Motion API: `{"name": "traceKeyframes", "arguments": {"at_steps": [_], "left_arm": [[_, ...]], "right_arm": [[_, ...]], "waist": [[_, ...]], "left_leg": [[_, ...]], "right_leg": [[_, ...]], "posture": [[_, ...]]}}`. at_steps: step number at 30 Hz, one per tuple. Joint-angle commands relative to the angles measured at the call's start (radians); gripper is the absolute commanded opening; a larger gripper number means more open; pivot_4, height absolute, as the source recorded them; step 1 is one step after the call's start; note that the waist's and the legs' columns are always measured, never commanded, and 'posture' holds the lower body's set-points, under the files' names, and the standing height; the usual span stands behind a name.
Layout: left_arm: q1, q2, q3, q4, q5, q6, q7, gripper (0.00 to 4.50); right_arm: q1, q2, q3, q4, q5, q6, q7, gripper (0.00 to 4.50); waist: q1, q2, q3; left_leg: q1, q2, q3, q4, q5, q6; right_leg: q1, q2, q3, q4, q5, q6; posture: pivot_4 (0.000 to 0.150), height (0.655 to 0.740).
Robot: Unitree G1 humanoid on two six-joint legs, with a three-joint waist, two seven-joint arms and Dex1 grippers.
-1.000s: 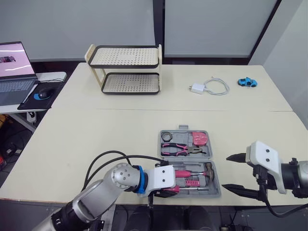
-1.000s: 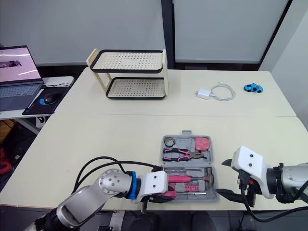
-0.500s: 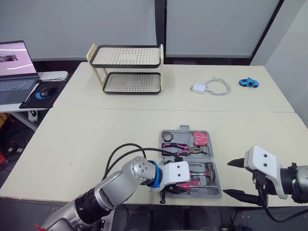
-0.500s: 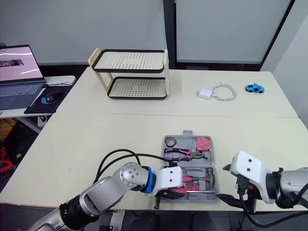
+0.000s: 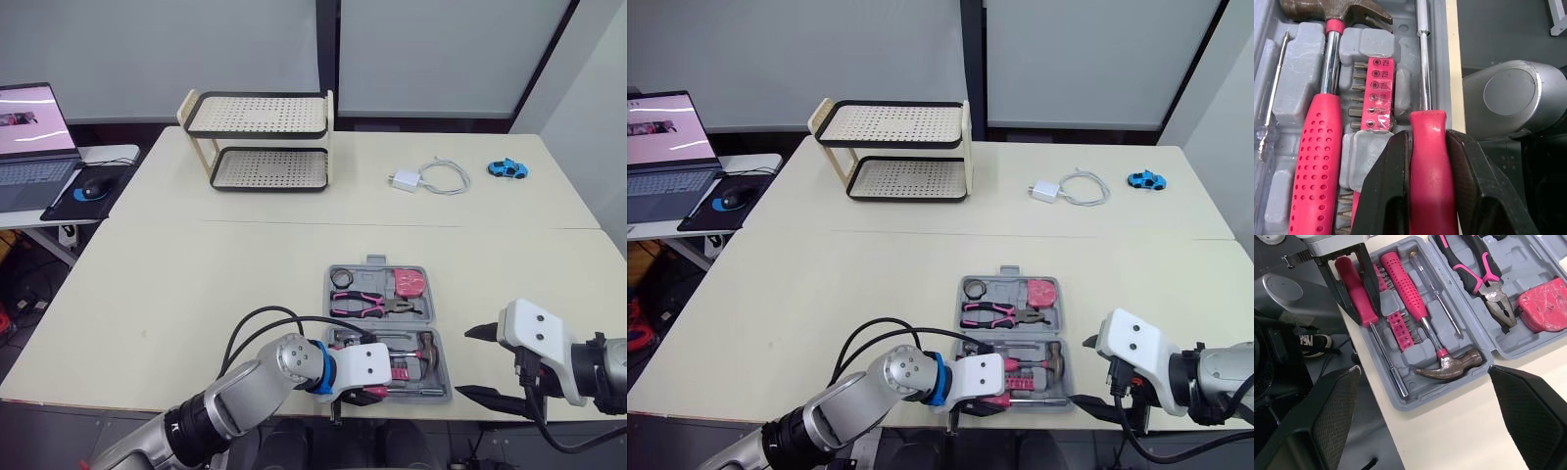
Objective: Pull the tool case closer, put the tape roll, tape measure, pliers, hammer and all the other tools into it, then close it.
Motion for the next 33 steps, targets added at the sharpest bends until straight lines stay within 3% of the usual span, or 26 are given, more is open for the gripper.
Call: {"name": "traceKeyframes", "arguments": {"at_steps": [1, 20, 33], "left_arm": [[0.005, -0.002, 0.0, 0.016, 0.022, -0.041, 0.007, 0.76], [-0.033, 0.006, 0.051, -0.089, -0.015, 0.051, -0.007, 0.76], [0.001, 0.008, 0.01, -0.019, 0.034, -0.024, 0.001, 0.76]], "right_arm": [[-0.003, -0.003, -0.023, -0.026, 0.008, -0.006, 0.005, 4.5], [-0.003, 0.006, -0.02, -0.03, 0.027, -0.011, -0.007, 4.5], [-0.02, 0.004, -0.002, -0.026, 0.032, -0.011, -0.013, 4.5]], "waist": [[0.0, 0.0, 0.0], [0.0, 0.0, 0.0], [-0.001, 0.0, 0.0]], "left_leg": [[0.0, 0.0, 0.0, 0.0, 0.0, 0.0], [0.0, 0.0, 0.0, 0.0, 0.0, 0.0], [0.0, 0.0, 0.0, 0.0, 0.0, 0.0]], "right_leg": [[0.0, 0.0, 0.0, 0.0, 0.0, 0.0], [0.0, 0.0, 0.0, 0.0, 0.0, 0.0], [0.0, 0.0, 0.0, 0.0, 0.0, 0.0]], "posture": [[0.15, 0.74], [0.15, 0.74], [0.15, 0.74]]}}
